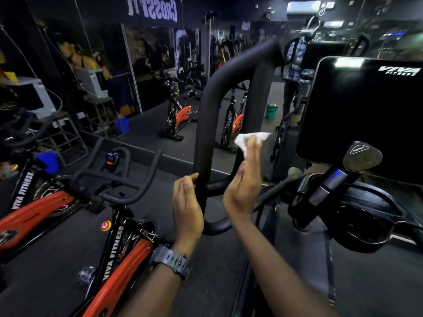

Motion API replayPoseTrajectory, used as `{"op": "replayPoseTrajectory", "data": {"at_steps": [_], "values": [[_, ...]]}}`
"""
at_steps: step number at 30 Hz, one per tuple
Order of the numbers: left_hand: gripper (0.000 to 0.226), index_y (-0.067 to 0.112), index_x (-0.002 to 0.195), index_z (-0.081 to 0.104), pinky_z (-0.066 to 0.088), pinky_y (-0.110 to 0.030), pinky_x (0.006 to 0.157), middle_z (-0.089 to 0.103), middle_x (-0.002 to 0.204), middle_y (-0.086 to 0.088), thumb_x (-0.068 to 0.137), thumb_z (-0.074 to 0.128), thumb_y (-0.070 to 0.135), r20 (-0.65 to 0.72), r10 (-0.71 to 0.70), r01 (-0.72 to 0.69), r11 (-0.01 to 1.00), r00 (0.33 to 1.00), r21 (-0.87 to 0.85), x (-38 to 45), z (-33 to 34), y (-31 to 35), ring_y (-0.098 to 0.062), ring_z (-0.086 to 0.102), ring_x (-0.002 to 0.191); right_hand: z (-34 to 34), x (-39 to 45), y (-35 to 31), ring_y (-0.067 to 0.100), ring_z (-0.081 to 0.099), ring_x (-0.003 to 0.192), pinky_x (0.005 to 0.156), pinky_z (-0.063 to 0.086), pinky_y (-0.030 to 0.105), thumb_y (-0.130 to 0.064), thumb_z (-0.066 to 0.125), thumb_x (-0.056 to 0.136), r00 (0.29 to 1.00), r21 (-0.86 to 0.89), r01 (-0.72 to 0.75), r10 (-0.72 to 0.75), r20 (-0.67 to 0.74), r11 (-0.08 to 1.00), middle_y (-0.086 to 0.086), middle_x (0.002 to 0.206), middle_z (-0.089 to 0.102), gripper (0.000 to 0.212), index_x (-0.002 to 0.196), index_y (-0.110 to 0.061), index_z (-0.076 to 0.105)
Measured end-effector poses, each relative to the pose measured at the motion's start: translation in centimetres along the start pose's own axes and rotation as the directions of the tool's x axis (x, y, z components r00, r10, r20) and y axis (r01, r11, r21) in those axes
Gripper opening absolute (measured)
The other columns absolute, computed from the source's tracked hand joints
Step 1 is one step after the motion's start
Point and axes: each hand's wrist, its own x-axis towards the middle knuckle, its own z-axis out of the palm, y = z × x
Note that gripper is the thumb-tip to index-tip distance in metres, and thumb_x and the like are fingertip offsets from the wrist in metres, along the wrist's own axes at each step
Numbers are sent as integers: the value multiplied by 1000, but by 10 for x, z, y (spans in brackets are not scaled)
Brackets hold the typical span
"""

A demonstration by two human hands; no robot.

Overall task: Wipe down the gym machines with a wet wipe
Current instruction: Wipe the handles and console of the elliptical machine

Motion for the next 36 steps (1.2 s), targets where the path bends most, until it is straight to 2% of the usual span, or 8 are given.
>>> {"op": "replayPoseTrajectory", "data": {"at_steps": [3,6,9,14,18,26,32,36], "values": [[50,43,110,62,46,-44,105,63,120,3,93,22,67,3,-10,10,999,1000,37,0,-2,2,-11,59,114,8,-6,-2,14,46,136,113,37,32,-1,33,97,914,151,-334,359,-188,930,-2,142,51,48,142,-10,47],[53,38,114,63,46,-42,106,63,123,3,94,23,66,15,-12,12,999,1000,34,-3,-2,1,-10,59,117,7,-7,-2,-7,59,97,89,43,11,-3,36,100,799,356,-507,583,-149,785,-11,103,62,39,129,-20,57],[56,34,119,63,45,-38,108,62,126,7,94,24,65,31,-16,15,999,999,29,-5,-3,0,-7,58,119,8,-19,-6,-2,45,62,65,39,11,-16,39,105,707,469,-591,702,-91,656,-5,73,48,25,114,-13,61],[59,30,123,63,46,-36,107,62,130,8,94,26,65,87,-28,28,1000,996,6,-2,-9,-1,-7,58,121,34,-58,7,10,59,116,102,43,35,-71,49,86,573,487,-769,785,236,414,-8,122,64,56,123,-30,60],[60,30,123,64,46,-35,107,63,130,7,94,26,67,116,-53,56,998,992,-20,-1,-12,-1,-7,59,121,42,-77,46,17,53,130,113,36,46,-84,55,74,472,322,-876,772,426,359,-2,141,56,86,141,-30,50],[67,23,123,66,46,-33,105,67,125,6,93,28,68,80,-74,79,996,994,-51,-1,-8,-3,-8,61,116,32,-91,-2,25,64,99,88,51,43,-12,43,99,562,-17,-799,757,332,601,6,106,65,20,117,-12,50],[68,15,115,71,49,-31,99,73,116,1,94,26,62,107,-163,174,979,981,-101,11,-15,7,-12,66,109,13,-104,-28,24,51,127,106,40,38,-9,42,101,692,-138,-646,653,309,751,9,139,54,43,145,-4,40],[69,17,115,71,49,-34,103,71,119,2,96,25,63,148,-202,217,972,968,-94,14,-20,14,-16,64,114,3,-105,-30,20,29,143,115,15,17,0,47,97,826,-253,-453,509,243,855,8,152,40,52,147,-4,39]]}}
